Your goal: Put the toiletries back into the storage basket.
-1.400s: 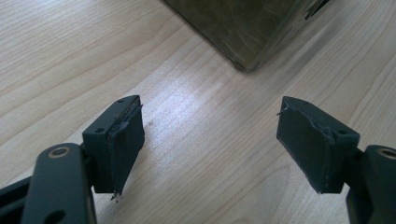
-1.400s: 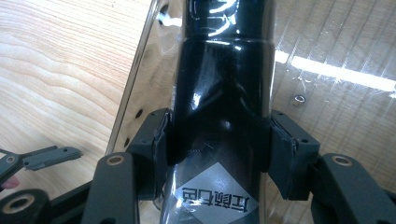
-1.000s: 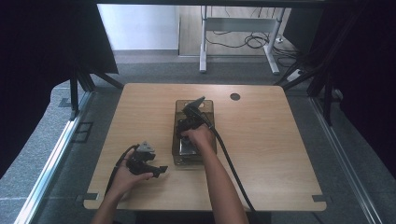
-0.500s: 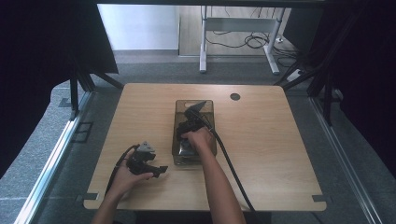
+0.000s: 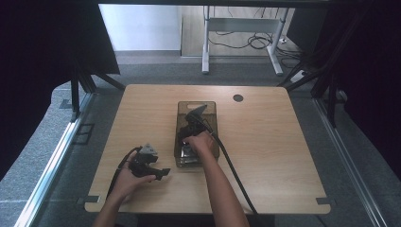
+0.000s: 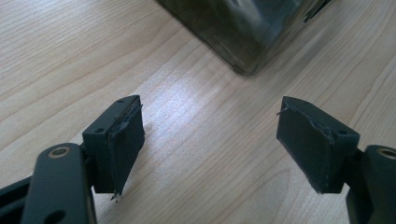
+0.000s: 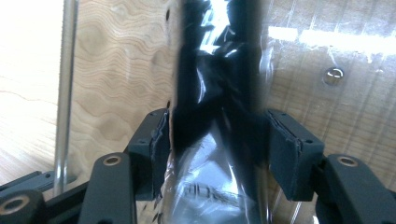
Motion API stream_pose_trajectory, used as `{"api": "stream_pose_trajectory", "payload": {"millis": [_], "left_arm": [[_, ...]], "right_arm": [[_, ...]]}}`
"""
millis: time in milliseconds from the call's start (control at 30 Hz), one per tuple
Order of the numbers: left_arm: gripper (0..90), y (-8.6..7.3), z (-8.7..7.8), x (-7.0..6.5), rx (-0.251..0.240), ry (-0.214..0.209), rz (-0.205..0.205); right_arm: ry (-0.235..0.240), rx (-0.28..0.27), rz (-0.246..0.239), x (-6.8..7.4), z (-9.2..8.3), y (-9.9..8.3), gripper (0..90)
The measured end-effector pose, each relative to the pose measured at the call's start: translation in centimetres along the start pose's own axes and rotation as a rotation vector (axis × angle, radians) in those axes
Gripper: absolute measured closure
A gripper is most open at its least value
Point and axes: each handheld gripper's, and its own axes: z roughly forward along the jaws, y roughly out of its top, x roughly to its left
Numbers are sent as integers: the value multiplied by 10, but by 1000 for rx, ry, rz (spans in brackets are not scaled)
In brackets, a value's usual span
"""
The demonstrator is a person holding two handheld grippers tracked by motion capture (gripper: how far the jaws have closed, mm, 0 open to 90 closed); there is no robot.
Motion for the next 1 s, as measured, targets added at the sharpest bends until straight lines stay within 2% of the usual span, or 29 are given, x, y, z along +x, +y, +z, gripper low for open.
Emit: {"api": "stream_pose_trajectory", "payload": {"millis": [167, 267, 433, 600, 667, 767, 900, 933, 1000], "left_arm": [[236, 0, 1, 0, 0, 1, 1], [236, 0, 1, -1, 3, 3, 3], [236, 0, 2, 1, 5, 10, 8], [236, 0, 2, 2, 9, 14, 6], [236, 0, 3, 2, 11, 16, 7], [236, -1, 4, 2, 14, 22, 3], [236, 0, 3, 3, 16, 30, 20], [236, -1, 2, 1, 13, 31, 7], [236, -2, 1, 1, 13, 35, 10]], "right_arm": [[2, -12, -21, 1, -12, -1, 386], [3, -38, -33, 1, -23, -2, 380], [-1, -75, -104, -2, -40, -7, 376], [33, -107, -167, -8, -56, -17, 375], [33, -130, -204, -11, -64, -23, 376], [60, -159, -248, -15, -75, -31, 400], [58, -175, -354, -19, -87, -43, 401], [61, -184, -384, -21, -89, -46, 409], [41, -200, -435, -25, -94, -53, 409]]}}
